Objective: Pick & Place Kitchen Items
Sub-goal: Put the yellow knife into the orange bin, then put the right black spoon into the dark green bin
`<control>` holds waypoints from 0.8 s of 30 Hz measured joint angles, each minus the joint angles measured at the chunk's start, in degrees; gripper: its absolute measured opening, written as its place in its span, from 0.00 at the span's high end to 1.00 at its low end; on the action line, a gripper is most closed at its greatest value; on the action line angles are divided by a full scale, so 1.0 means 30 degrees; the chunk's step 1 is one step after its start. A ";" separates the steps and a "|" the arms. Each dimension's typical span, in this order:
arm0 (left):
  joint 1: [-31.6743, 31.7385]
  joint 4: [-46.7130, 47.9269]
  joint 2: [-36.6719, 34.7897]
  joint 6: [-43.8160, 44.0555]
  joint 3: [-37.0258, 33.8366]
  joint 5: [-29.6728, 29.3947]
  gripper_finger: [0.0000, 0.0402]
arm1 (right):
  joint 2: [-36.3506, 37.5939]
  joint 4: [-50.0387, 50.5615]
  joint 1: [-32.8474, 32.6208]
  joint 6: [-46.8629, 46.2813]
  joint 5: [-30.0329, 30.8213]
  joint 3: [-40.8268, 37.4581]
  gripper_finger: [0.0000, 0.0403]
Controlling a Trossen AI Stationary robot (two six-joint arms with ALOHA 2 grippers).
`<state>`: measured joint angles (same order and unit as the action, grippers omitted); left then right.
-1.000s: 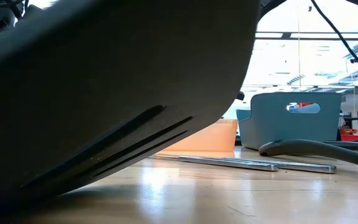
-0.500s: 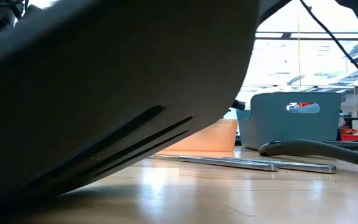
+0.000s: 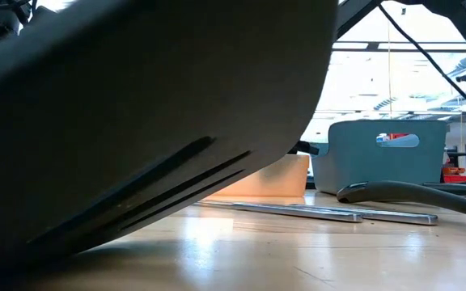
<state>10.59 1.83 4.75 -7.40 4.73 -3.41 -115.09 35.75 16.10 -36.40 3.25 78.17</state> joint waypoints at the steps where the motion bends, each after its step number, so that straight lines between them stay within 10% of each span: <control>1: 0.0001 0.0000 -0.0002 0.0000 0.0000 0.0005 0.96 | 0.0000 -0.0001 0.0000 0.0008 0.0057 0.0000 0.80; 13: 0.0001 0.0007 0.0000 -0.0117 0.0000 0.0004 0.96 | 0.0000 -0.0011 0.0022 0.0408 -0.0264 0.0007 0.60; 24: -0.0001 0.0029 0.0000 -0.0049 0.0000 0.0005 0.96 | 0.1334 0.0055 0.0115 0.2016 0.0373 0.1524 0.70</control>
<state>10.58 1.91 4.75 -7.55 4.73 -3.40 -111.09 35.91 16.44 -30.35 4.37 82.74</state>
